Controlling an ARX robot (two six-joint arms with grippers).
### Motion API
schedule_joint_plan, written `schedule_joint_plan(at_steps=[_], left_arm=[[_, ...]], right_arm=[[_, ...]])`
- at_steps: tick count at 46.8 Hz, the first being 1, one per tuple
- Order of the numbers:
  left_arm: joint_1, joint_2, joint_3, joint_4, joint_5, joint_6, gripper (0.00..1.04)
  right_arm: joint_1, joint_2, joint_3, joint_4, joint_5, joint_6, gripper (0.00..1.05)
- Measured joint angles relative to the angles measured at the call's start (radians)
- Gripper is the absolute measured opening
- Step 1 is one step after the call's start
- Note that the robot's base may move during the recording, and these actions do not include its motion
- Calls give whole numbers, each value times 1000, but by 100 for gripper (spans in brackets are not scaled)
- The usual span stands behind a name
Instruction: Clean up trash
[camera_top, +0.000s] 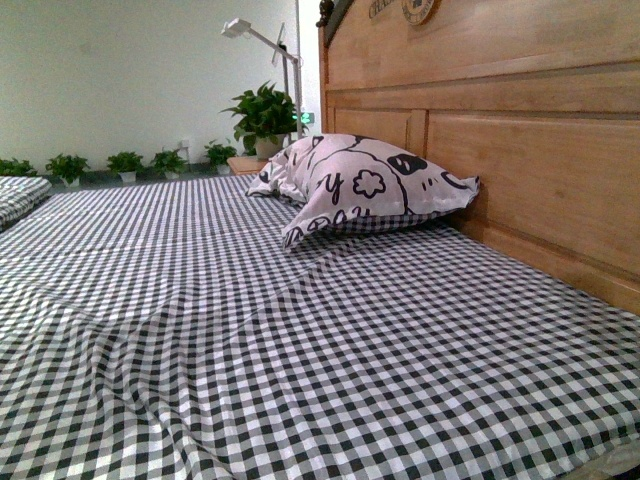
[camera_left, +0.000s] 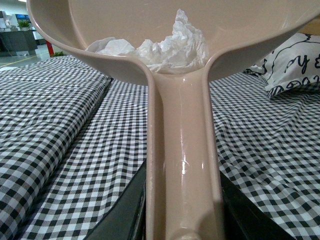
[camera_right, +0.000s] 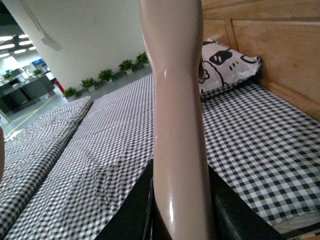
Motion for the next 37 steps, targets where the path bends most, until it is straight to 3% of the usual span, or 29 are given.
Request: schedule_joint_plan(at_steps=[37], left_arm=[[0, 0, 0, 0, 0, 0, 27]], right_arm=[[0, 0, 0, 0, 0, 0, 21]])
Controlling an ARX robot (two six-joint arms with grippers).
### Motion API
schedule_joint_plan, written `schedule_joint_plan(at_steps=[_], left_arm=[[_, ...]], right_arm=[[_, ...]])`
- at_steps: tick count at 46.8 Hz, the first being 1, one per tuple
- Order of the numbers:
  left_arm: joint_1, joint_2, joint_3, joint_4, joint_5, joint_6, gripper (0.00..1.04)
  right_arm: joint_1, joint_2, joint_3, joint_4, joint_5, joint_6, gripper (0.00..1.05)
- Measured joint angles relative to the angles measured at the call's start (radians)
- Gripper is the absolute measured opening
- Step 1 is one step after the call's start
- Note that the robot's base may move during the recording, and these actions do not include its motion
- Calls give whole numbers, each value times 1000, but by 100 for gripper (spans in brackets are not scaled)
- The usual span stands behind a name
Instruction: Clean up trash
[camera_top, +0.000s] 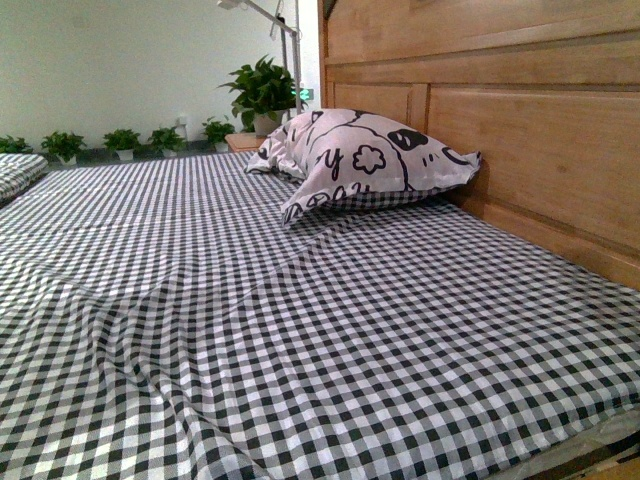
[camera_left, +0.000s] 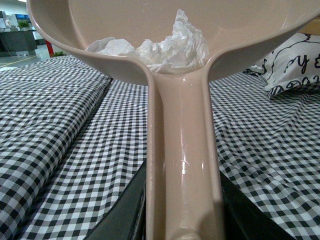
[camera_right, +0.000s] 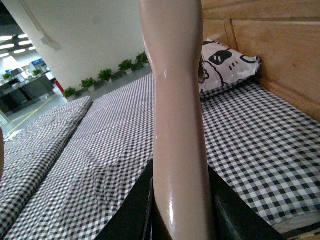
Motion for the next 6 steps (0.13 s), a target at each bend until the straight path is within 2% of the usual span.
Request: schedule_joint_plan(at_steps=[6], left_arm=[[0, 0, 0, 0, 0, 0, 27]], right_arm=[[0, 0, 0, 0, 0, 0, 21]])
